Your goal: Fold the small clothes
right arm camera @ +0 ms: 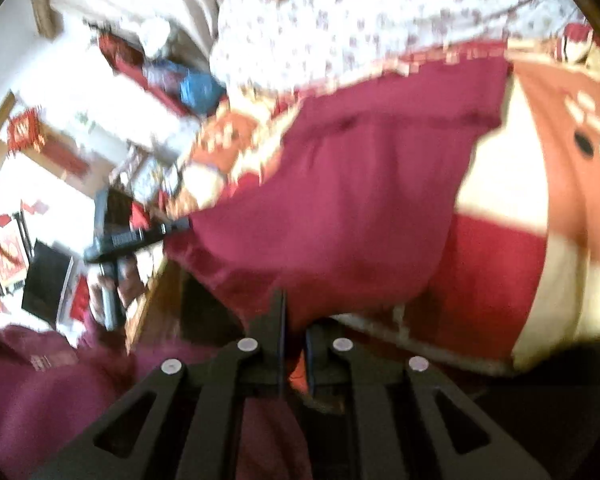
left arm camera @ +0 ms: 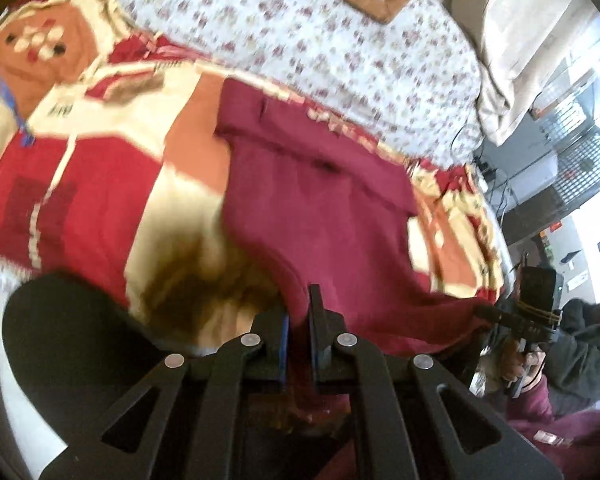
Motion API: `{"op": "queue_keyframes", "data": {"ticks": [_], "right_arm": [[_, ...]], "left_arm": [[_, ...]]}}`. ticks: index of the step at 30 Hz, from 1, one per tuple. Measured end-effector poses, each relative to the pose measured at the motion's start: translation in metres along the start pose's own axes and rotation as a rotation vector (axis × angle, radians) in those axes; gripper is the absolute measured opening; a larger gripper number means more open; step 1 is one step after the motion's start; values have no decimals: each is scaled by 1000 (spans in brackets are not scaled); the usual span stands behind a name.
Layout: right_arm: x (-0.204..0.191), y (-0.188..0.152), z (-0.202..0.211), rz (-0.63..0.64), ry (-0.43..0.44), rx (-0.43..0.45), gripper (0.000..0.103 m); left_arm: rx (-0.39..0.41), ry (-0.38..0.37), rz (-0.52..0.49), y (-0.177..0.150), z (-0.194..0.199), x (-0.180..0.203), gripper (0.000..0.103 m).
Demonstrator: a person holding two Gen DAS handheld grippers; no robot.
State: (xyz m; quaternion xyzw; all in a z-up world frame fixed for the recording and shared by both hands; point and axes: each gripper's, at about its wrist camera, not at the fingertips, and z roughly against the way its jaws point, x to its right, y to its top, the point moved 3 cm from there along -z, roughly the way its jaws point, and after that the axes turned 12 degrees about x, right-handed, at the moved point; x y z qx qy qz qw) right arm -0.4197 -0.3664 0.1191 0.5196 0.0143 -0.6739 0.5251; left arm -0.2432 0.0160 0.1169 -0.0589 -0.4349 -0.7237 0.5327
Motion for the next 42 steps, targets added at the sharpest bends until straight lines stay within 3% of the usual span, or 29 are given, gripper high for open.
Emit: {"op": "queue_keyframes", "data": {"ticks": [9,16,28,33,42], "right_arm": [[23,89,-14,19,-101,189,7],[39,127,-38,37,-204,245,7],[61,152,-53,67,-326,293,7],[64,160,-59,81,-343,294,7],[83,172,-69,62,-381,273,7]], "left_arm": [[125,5,-17,73,-39,10,0],[153,46,-8,98,-71,6,0],[172,74,27,121,-96,-7,0],[190,143,-20,128,-112,-8,0],[189,181,-66,136,-132,-1,0]]}}
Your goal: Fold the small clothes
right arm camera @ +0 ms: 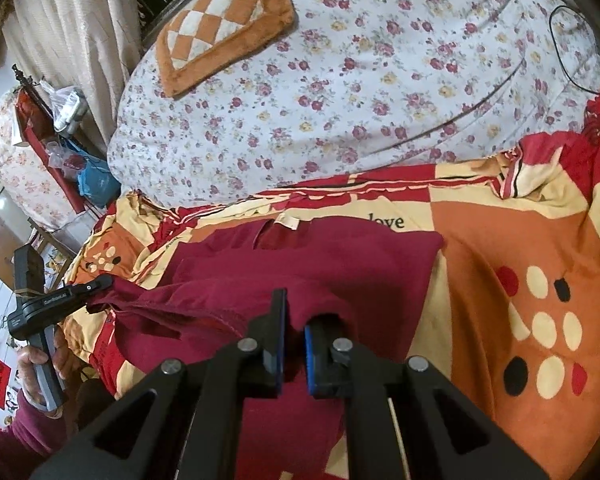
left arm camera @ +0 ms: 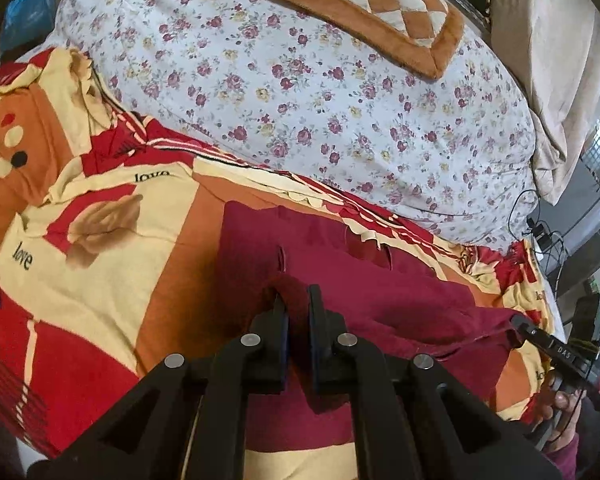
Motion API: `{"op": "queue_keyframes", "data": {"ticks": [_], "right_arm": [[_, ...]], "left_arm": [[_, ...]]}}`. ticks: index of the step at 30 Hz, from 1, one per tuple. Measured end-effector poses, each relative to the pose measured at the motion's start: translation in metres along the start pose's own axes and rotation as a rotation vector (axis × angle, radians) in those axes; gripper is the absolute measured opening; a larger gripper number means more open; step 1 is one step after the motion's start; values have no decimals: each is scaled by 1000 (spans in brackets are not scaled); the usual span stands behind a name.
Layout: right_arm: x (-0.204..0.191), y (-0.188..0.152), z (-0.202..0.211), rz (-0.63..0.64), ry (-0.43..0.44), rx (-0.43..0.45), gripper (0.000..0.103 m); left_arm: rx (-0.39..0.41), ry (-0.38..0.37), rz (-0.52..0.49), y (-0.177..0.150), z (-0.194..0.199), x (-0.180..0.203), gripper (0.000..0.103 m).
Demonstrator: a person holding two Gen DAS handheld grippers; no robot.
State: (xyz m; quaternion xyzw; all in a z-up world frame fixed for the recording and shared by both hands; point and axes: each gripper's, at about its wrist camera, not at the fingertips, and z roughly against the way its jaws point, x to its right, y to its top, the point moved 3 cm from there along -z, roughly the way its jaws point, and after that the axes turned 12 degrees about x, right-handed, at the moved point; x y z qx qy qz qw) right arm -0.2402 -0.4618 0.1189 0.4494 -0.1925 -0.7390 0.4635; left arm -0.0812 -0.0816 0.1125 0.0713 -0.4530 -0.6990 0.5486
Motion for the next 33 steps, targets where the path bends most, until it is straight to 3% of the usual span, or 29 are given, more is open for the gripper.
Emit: {"op": "queue_keyframes", "data": {"ticks": [25,33], "right_arm": [[15,23,-39,7,-50,-8,7],[26,28,-65,1,-88,-26,7]], "left_arm": [[-23,35,-40,15,-45,0,0],[-48,51,-13,20,-77,-7,0]]}}
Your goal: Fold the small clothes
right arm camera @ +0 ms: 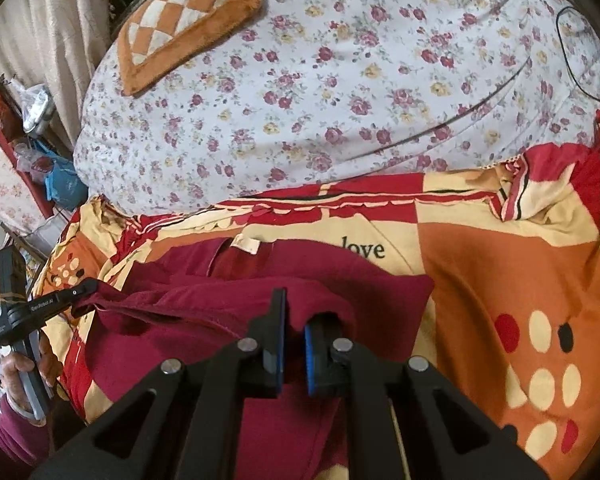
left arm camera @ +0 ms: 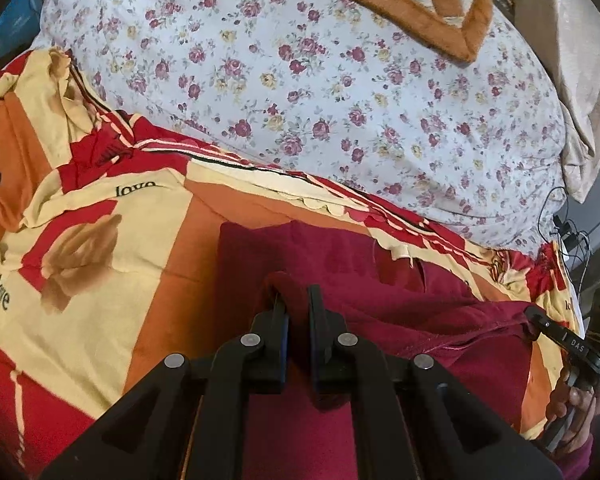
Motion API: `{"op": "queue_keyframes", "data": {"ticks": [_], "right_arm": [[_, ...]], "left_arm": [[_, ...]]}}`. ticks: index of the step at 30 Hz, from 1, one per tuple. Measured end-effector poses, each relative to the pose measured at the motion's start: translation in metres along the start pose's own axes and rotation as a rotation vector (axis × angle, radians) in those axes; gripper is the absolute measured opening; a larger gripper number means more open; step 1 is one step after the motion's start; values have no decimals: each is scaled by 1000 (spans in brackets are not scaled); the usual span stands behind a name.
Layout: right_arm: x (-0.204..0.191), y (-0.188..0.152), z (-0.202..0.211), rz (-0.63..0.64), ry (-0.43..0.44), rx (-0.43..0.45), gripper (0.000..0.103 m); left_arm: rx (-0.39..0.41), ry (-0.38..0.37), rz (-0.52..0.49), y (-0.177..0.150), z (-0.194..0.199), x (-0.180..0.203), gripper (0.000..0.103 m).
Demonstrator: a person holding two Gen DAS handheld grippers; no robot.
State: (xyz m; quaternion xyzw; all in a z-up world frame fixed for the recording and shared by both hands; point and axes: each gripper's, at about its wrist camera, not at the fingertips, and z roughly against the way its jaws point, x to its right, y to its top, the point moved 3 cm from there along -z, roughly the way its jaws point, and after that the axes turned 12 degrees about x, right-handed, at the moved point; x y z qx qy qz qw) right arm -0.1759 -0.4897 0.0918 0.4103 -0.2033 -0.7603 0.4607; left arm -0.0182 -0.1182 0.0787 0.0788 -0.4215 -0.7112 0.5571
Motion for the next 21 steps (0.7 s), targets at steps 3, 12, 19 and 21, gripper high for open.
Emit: {"op": "queue_keyframes", "data": {"ticks": [3,12,19,21], "right_arm": [[7,5,-15,-19,-13,-9,7],[37,-4,-62,-120,-45,-90,12],[44,2,-43,-193,-53,-34,64],[38,10,-26,-136,-82,29,67]], "left_arm": [[-17,3,7,4,-15,-1,0],[-91,-27,81,5,-65,-14,2],[-58,-138,237,22,-50,-27,45],[-9,-136,236,30,-38,-28,49]]}}
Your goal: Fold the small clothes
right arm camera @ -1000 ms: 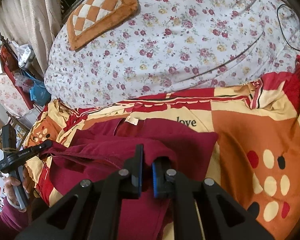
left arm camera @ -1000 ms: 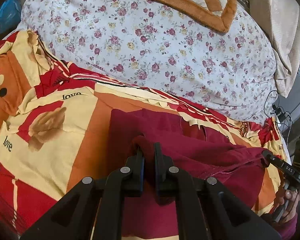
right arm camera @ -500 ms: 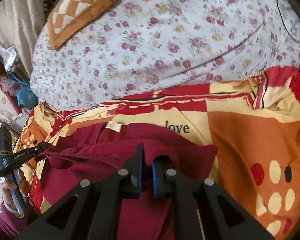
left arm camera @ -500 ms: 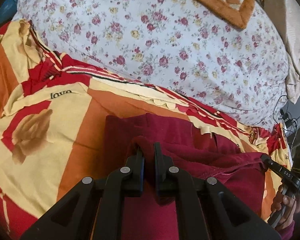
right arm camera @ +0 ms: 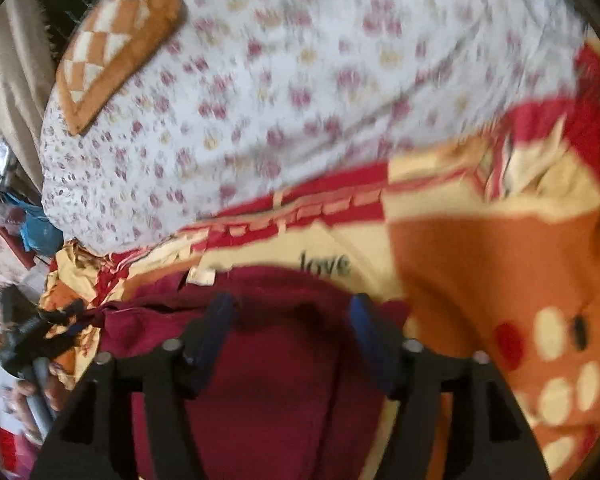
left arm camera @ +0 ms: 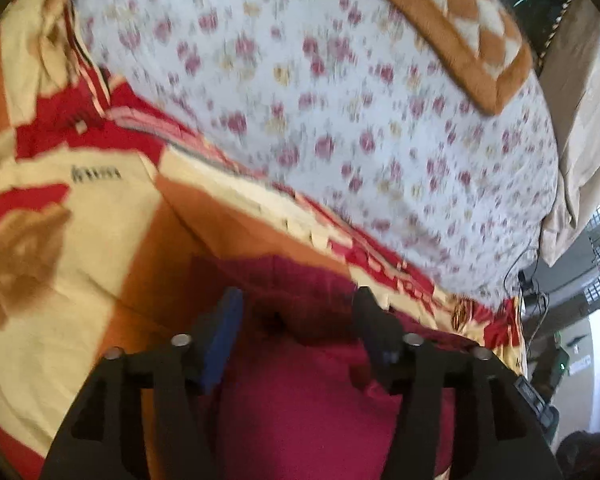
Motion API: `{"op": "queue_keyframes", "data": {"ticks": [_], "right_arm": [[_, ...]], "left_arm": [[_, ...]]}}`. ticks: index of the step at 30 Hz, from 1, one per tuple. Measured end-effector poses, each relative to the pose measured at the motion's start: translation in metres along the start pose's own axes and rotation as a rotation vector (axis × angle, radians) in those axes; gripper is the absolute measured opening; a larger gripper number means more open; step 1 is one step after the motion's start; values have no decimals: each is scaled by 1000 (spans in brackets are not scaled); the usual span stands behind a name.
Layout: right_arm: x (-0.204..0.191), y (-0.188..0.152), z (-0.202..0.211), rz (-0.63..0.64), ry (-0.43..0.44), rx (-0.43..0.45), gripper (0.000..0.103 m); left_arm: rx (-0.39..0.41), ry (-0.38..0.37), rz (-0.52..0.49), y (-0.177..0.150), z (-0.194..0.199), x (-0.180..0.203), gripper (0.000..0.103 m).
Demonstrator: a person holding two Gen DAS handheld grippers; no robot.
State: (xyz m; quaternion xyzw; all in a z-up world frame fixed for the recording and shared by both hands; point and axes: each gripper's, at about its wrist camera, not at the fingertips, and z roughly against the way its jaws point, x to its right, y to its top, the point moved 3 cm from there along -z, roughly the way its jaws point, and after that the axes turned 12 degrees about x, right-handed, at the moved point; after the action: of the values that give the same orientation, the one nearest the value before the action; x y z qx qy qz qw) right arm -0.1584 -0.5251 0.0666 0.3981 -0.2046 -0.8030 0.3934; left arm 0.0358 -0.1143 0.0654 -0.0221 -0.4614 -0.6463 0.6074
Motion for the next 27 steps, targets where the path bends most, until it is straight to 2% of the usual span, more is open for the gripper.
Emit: {"op": "queue_keyframes", "data": {"ticks": [3,6,8,11,13,15,18,21,24,27], "right_arm": [[-17,-1,10,77,49,12,65],[-30,-11,-10,188,-19,-21,58],[-25,-16,-33,189,-62,-40,58],[0,-20,-63,174,-193,-79,58],[16,-21,-75,105,-192,-110,58],[20,-17,-67,63,-175,-106,58],[13,-13,-35,57,-138,-71,59],[6,-21,3,48,-50,-89,60],[1,-41,51,86,8,-62,60],[-5,-65,73,105,56,-94,60]], "left_arm": [[-17,3,-11,-2,5,2,49],[-41,90,-64,-14,-5,0,49],[-80,171,-86,-26,-15,-9,49],[-132,236,-95,-42,-30,-25,49],[-120,229,-83,-44,-27,-30,49],[-115,219,-75,-44,-18,-30,49],[-104,174,-67,-45,-2,-31,49],[-95,120,-65,-49,19,-30,49],[-93,84,-75,-57,37,-27,49],[-90,64,-81,-67,52,-26,49]]}}
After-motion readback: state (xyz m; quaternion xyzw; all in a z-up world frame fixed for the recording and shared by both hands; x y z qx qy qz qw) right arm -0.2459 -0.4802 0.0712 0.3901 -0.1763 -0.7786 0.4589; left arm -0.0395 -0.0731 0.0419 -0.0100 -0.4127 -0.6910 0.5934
